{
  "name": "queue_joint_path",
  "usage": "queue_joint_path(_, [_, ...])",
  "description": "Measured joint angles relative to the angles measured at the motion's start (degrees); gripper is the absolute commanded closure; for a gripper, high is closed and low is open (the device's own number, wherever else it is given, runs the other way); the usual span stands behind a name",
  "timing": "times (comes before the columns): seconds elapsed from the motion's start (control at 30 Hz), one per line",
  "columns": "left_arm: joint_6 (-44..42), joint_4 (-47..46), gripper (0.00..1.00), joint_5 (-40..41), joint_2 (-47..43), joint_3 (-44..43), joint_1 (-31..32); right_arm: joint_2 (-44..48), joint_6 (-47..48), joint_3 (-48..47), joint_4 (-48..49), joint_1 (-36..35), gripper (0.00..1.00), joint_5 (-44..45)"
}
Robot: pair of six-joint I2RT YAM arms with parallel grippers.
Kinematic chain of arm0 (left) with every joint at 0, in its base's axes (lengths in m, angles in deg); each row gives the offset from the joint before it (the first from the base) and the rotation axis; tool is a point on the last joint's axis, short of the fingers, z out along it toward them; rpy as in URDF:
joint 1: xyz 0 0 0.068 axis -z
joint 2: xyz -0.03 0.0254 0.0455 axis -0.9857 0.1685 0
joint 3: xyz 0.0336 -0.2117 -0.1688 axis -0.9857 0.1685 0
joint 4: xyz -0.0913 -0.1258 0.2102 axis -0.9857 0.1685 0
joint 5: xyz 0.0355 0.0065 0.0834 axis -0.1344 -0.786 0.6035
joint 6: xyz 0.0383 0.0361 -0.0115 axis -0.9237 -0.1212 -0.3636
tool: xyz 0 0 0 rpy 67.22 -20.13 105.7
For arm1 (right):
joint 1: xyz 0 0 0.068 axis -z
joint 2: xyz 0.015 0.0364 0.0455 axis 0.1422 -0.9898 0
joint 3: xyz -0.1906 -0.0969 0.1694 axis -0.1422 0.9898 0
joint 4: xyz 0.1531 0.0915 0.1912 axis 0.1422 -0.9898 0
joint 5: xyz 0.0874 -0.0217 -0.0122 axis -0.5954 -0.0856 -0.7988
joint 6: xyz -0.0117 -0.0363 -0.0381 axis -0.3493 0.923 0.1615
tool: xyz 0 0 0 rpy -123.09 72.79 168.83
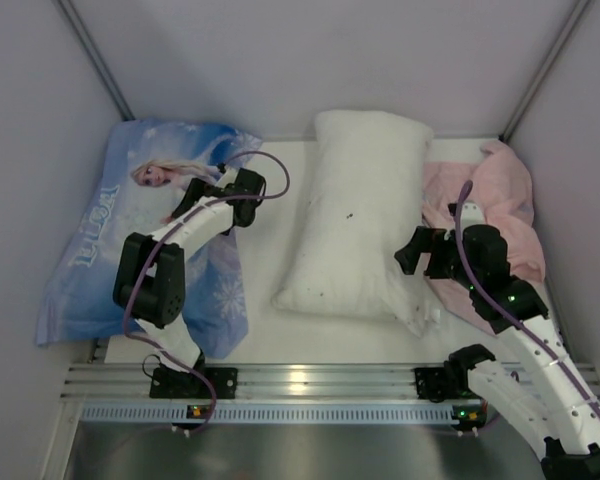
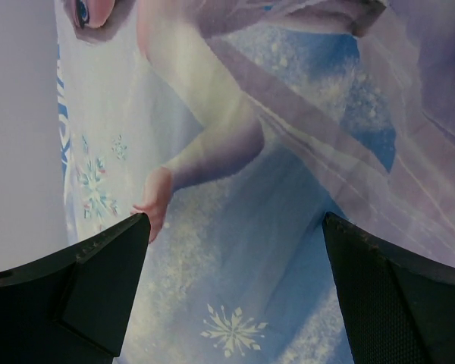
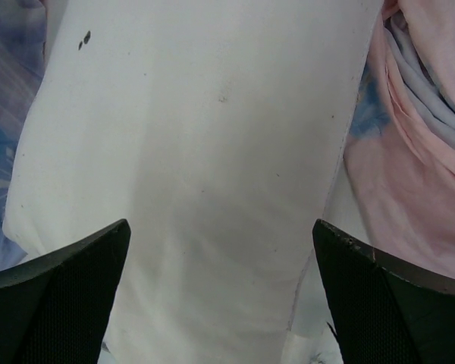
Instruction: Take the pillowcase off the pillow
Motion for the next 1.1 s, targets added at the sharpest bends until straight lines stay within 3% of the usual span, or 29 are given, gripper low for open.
queue_joint_path(0.3, [-3.41, -2.38, 0.05, 1.42, 6.27, 0.0, -1.33, 0.31, -0.52, 0.02, 2.54, 0.0, 0.0, -3.58])
queue_joint_path(0.53, [-1.49, -2.27, 0.43, -2.84, 7.3, 0.0, -3.15, 1.81, -0.5, 0.11, 2.64, 0.0, 0.01, -4.13])
queue_joint_path(0.57, [-1.22, -2.27, 0.57, -3.54, 7.3, 0.0, -3.48, 2.43, -0.5, 0.11, 2.67, 0.0, 0.01, -4.13])
queue_joint_path(0.63, [-0.85, -2.21, 0.73, -4.63, 7.3, 0.0, -4.04, 3.3, -0.61, 0.11, 2.67, 0.0, 0.0, -4.07])
queue_joint_path(0.67, [-0.61, -2.08, 0.94, -5.14, 7.28, -0.02, -4.37, 3.52, -0.74, 0.11, 2.67, 0.0, 0.01, -3.96])
queue_joint_path(0.7, [-0.24, -1.92, 1.0, -5.77, 7.28, -0.11, -4.68, 3.72, -1.05, 0.11, 2.69, 0.0, 0.01, -3.91])
queue_joint_path(0.9, [1.7, -0.57, 1.0, -11.3, 6.19, -0.85, -5.79, 2.23, -2.23, 0.17, 2.69, 0.0, 0.01, -4.04])
queue_joint_path(1.1, [5.16, 1.44, 1.0, -21.68, -2.16, -1.81, -6.6, -0.15, -5.66, 1.2, 2.12, 0.0, 0.01, 0.13])
